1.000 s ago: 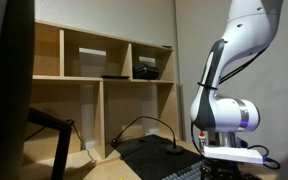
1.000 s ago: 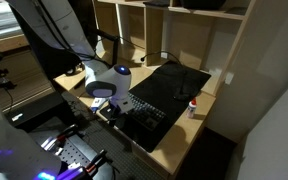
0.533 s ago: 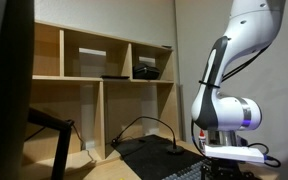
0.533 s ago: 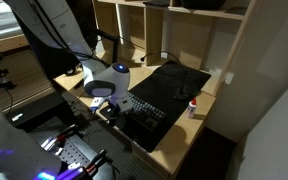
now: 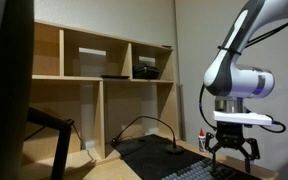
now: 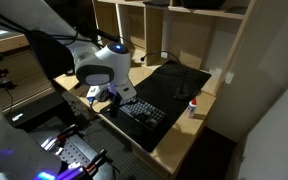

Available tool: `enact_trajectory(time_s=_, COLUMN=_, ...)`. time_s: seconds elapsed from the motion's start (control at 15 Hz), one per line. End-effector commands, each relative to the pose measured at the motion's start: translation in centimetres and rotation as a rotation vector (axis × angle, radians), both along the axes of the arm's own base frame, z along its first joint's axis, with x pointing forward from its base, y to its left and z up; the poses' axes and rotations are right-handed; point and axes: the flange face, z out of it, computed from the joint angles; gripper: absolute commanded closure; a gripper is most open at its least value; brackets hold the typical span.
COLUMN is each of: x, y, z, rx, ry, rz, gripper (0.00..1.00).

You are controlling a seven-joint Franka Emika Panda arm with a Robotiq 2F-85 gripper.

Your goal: Press the space button on the keyboard

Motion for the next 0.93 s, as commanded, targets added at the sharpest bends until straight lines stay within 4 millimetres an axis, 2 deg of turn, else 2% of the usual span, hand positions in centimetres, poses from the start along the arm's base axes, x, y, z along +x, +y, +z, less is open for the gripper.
enact_trajectory(time_s=0.0, x=-0.3, y=-0.2, z=1.1, rx=0.003, ry=-0.014, rz=-0.003, gripper=0.00)
enact_trajectory(time_s=0.33, x=2.5, y=1.7, z=-5.7, rx=0.045, ry=0.057, rz=-0.022, gripper=0.00)
enact_trajectory(time_s=0.47, x=4.2, y=2.0, z=-8.5, rx=0.057, ry=0.063, rz=-0.062, gripper=0.00)
enact_trajectory(time_s=0.53, x=2.1, y=2.0, z=-5.5, rx=0.055, ry=0.051, rz=-0.051, gripper=0.00)
enact_trajectory(time_s=0.67, x=2.7, y=2.2, z=-7.0, rx=0.052, ry=0.075, rz=-0.046, gripper=0.00)
enact_trajectory(time_s=0.87, x=2.8, y=2.1, z=-6.1, rx=0.052, ry=0.056, rz=-0.049, gripper=0.00)
